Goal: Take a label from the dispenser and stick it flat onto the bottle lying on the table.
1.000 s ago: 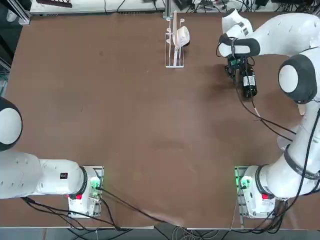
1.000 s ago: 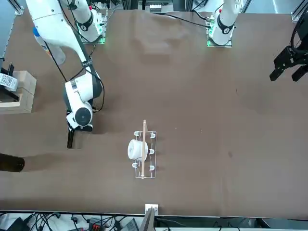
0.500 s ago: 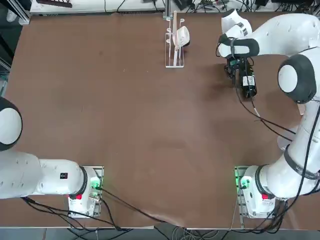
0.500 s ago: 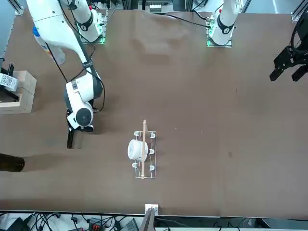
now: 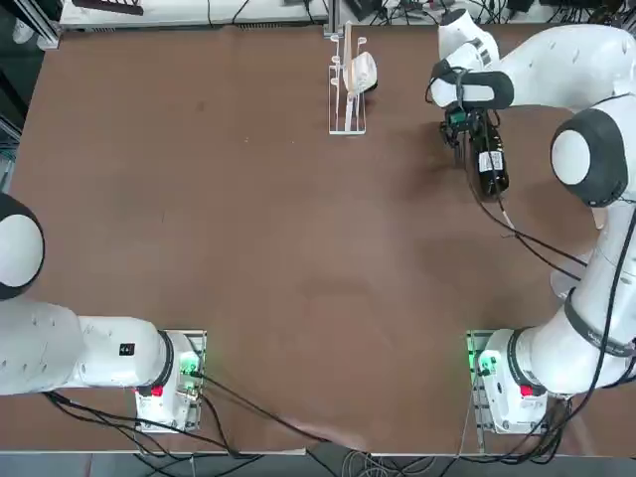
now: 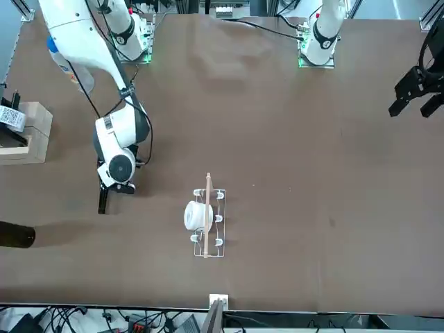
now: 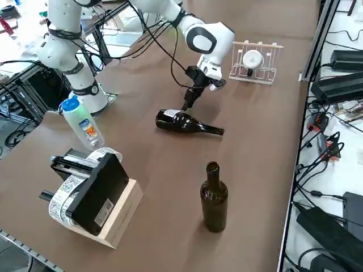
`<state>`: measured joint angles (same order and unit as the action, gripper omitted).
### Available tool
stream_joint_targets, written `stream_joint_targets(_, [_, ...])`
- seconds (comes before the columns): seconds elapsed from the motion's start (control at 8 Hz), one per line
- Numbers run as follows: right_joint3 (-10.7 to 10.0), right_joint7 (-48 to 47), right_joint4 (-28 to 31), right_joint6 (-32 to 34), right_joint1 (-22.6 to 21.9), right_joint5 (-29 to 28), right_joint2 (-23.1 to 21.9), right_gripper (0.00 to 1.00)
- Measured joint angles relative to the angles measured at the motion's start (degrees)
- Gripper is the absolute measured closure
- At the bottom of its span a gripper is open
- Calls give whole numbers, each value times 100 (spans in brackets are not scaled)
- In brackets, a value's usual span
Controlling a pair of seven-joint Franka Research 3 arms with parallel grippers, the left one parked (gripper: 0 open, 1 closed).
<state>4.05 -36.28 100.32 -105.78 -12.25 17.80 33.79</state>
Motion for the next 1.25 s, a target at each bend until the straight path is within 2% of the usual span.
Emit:
stream_joint_targets(0.38, [13,-147,-198,-41,-19,-28,0,54])
stream_joint_targets(0.88, [17,-129,-909,830,-14,-168,-143,48])
stream_joint_targets(1.12, [20,-107,-937,1127,-17,-293,-221,43])
stream_joint_targets(1.25, [22,-106,-899,1327,-18,-301,-206,49])
